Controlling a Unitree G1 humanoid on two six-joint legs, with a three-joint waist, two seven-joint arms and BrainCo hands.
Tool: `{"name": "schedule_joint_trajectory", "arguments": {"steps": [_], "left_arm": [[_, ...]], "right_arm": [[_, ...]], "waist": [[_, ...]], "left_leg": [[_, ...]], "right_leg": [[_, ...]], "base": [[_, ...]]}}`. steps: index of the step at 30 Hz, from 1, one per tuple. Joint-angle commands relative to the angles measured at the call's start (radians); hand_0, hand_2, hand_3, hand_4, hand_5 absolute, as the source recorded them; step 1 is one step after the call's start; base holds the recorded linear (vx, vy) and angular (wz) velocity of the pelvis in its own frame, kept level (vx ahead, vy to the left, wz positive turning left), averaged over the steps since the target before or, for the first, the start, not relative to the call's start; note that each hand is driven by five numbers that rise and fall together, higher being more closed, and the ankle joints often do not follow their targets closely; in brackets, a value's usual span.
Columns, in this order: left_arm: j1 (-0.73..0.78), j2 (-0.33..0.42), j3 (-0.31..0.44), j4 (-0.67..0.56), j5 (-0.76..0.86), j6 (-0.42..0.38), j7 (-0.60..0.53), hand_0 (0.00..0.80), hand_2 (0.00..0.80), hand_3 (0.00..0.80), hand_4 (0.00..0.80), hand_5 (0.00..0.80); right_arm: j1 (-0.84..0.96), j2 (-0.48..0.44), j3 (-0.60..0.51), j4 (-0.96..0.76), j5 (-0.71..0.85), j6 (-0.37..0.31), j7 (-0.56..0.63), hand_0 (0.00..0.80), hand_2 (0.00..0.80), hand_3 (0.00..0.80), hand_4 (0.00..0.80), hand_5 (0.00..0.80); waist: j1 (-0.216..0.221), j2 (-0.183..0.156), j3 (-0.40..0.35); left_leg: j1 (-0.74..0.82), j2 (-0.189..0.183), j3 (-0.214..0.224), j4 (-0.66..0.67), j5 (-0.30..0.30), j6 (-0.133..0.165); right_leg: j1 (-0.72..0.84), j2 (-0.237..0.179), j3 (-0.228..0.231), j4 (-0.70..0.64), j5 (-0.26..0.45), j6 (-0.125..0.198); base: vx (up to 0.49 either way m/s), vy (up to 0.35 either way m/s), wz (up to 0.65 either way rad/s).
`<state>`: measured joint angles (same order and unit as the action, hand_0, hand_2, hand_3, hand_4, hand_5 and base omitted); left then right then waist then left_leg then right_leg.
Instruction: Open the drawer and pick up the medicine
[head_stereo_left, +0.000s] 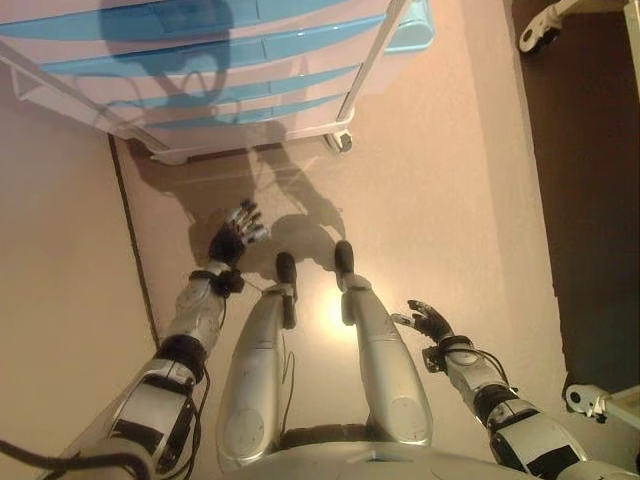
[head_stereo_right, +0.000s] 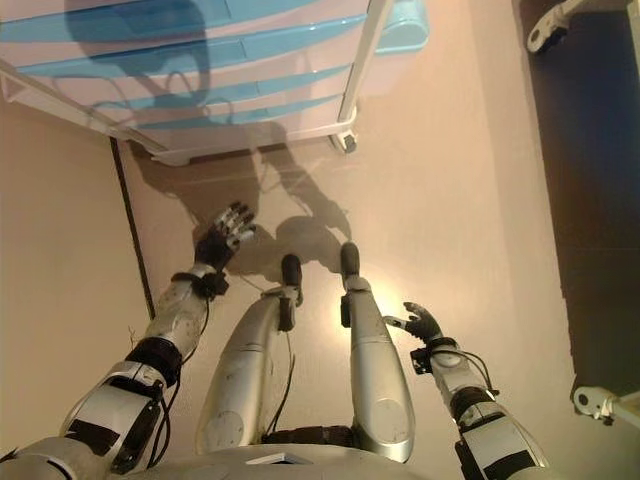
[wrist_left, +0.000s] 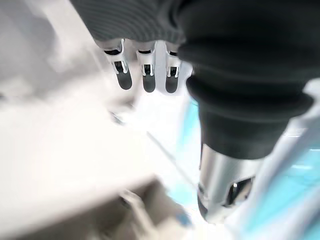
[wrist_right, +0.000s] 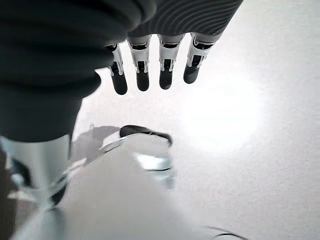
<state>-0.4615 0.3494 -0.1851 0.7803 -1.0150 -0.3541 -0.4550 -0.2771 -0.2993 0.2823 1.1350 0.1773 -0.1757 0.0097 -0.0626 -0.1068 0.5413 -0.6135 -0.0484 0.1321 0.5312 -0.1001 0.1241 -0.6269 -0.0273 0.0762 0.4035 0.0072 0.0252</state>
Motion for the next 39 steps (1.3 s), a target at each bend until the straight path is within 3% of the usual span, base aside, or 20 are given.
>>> {"name": "schedule_joint_trajectory", "arguments": {"steps": [1, 4, 10, 25, 29, 32, 39], "left_arm": [[0.020, -0.006, 0.060, -0.115, -0.208, -0.058, -0.182, 0.000, 0.000, 0.000, 0.000, 0.000], [-0.031, 0.012, 0.092, -0.164, -0.315, -0.054, -0.252, 0.000, 0.000, 0.000, 0.000, 0.000], [-0.152, 0.072, 0.143, -0.203, -0.469, -0.029, -0.264, 0.000, 0.000, 0.000, 0.000, 0.000], [-0.279, 0.165, 0.204, -0.235, -0.610, -0.022, -0.298, 0.000, 0.000, 0.000, 0.000, 0.000], [-0.313, 0.186, 0.198, -0.230, -0.597, -0.020, -0.274, 0.000, 0.000, 0.000, 0.000, 0.000], [-0.330, 0.204, 0.181, -0.203, -0.520, 0.005, -0.190, 0.000, 0.000, 0.000, 0.000, 0.000], [-0.286, 0.223, 0.121, -0.061, -0.404, 0.163, -0.123, 0.000, 0.000, 0.000, 0.000, 0.000]], "right_arm": [[0.098, -0.062, 0.027, -0.018, 0.023, -0.008, 0.008, 0.000, 0.000, 0.000, 0.000, 0.000], [0.108, -0.058, 0.034, -0.012, 0.027, -0.016, 0.016, 0.000, 0.000, 0.000, 0.000, 0.000], [0.126, -0.044, 0.061, -0.015, 0.041, -0.038, 0.024, 0.000, 0.000, 0.000, 0.000, 0.000], [0.136, -0.025, 0.114, -0.038, 0.050, -0.038, 0.016, 0.000, 0.000, 0.000, 0.000, 0.000], [0.135, -0.023, 0.129, -0.038, 0.056, -0.041, 0.014, 0.000, 0.000, 0.000, 0.000, 0.000], [0.130, -0.020, 0.134, -0.045, 0.060, -0.033, 0.015, 0.000, 0.000, 0.000, 0.000, 0.000], [0.112, -0.025, 0.128, -0.079, 0.067, -0.003, 0.013, 0.000, 0.000, 0.000, 0.000, 0.000]], "waist": [[-0.001, 0.018, -0.021], [-0.006, 0.004, -0.021], [-0.018, -0.024, -0.024], [-0.015, -0.046, -0.021], [-0.013, -0.051, -0.021], [-0.012, -0.054, -0.021], [-0.012, -0.047, -0.021]], "left_leg": [[-0.012, -0.030, -0.024, 0.009, -0.065, -0.019], [-0.019, -0.022, -0.022, 0.023, -0.078, -0.019], [-0.022, -0.010, -0.018, 0.042, -0.100, -0.021], [-0.007, -0.007, -0.020, 0.035, -0.114, -0.025], [-0.001, -0.007, -0.023, 0.024, -0.110, -0.024], [0.004, -0.007, -0.025, 0.015, -0.107, -0.026], [0.012, -0.011, -0.025, -0.013, -0.087, -0.028]], "right_leg": [[-0.022, 0.049, -0.054, 0.011, 0.034, -0.007], [-0.025, 0.056, -0.049, 0.012, 0.036, -0.006], [-0.017, 0.065, -0.041, 0.007, 0.037, -0.003], [0.014, 0.078, -0.050, 0.002, 0.018, -0.012], [0.022, 0.081, -0.053, -0.003, 0.016, -0.012], [0.030, 0.083, -0.056, -0.008, 0.014, -0.012], [0.039, 0.084, -0.059, -0.029, 0.018, -0.012]], "base": [[0.020, -0.004, -0.07], [0.039, -0.019, -0.10], [0.047, -0.040, -0.09], [0.012, -0.019, -0.02], [0.010, -0.035, 0.01], [0.003, -0.043, 0.03], [-0.006, -0.016, 0.03]]}}
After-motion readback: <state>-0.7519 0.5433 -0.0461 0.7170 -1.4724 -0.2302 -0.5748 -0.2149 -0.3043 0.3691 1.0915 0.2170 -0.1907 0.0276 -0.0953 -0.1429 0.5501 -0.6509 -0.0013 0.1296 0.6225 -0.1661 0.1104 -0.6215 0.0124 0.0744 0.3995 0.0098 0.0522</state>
